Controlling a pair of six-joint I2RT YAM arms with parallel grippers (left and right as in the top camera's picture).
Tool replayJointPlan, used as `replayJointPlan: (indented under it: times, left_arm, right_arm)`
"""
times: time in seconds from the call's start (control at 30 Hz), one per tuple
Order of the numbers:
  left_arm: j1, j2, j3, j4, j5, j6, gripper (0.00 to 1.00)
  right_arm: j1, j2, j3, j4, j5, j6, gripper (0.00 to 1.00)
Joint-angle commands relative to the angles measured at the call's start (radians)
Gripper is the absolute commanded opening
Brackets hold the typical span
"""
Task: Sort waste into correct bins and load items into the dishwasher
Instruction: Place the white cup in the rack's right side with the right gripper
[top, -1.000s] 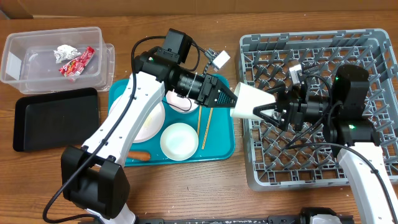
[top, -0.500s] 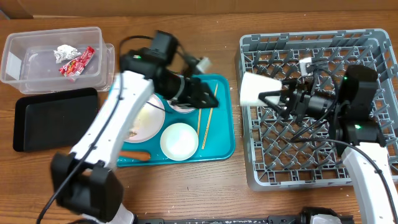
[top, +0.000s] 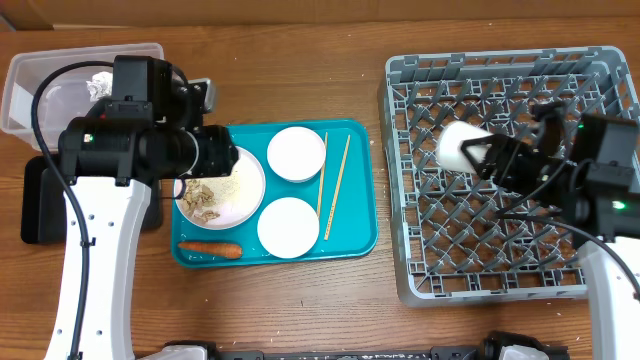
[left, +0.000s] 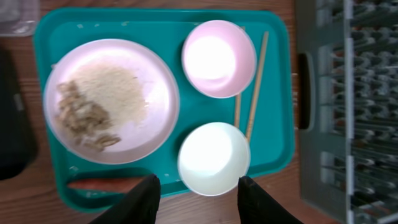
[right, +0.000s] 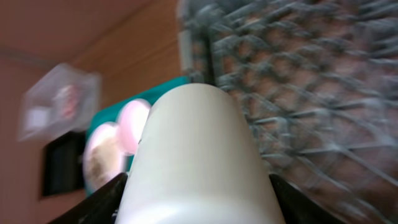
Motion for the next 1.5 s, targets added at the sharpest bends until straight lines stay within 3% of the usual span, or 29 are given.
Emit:
replayJointPlan:
  times: [0.0, 0.2, 0.3, 0.53, 0.83, 0.9, 1.03, 1.47]
  left_arm:
    - [0.006, -0.001, 0.014, -0.009, -0.130, -0.011, 0.43]
    - [0.006, -0.001, 0.014, -0.005, -0.130, -0.010, 0.46]
    - [0.006, -0.001, 0.014, -0.004, -0.130, -0.010, 0.48]
    - [0.006, -0.001, 0.014, -0.005, -0.129, -0.011, 0.48]
    - [0.006, -0.001, 0.014, -0.004, -0.129, -0.011, 0.49]
    - [0.006, -0.001, 0.014, -0.005, -0.129, -0.011, 0.49]
    - [0.006, -0.001, 0.014, -0.005, -0.125, -0.011, 0.53]
    - [0.006, -0.001, 0.014, -0.008, -0.118, -0.018, 0.64]
  right_arm:
    - [-0.025, -0.024, 0.086, -0.071, 0.348, -0.002, 0.18]
    - [-0.129, -0.006, 0.104, -0.193, 0.667, 0.041, 0.18]
    - [-0.207, 0.030, 0.104, -0.226, 0.737, 0.055, 0.18]
    - [-0.348, 0.150, 0.103, -0.242, 0.727, 0.081, 0.17]
    - [-0.370, 0.294, 0.103, -0.240, 0.676, 0.084, 0.20]
    - [-0.370, 0.329, 0.103, -0.241, 0.640, 0.084, 0.25]
    - [-0.370, 0.351, 0.101, -0.245, 0.636, 0.084, 0.70]
    - [-0.370, 0.346, 0.106, -0.256, 0.569, 0.080, 0.79]
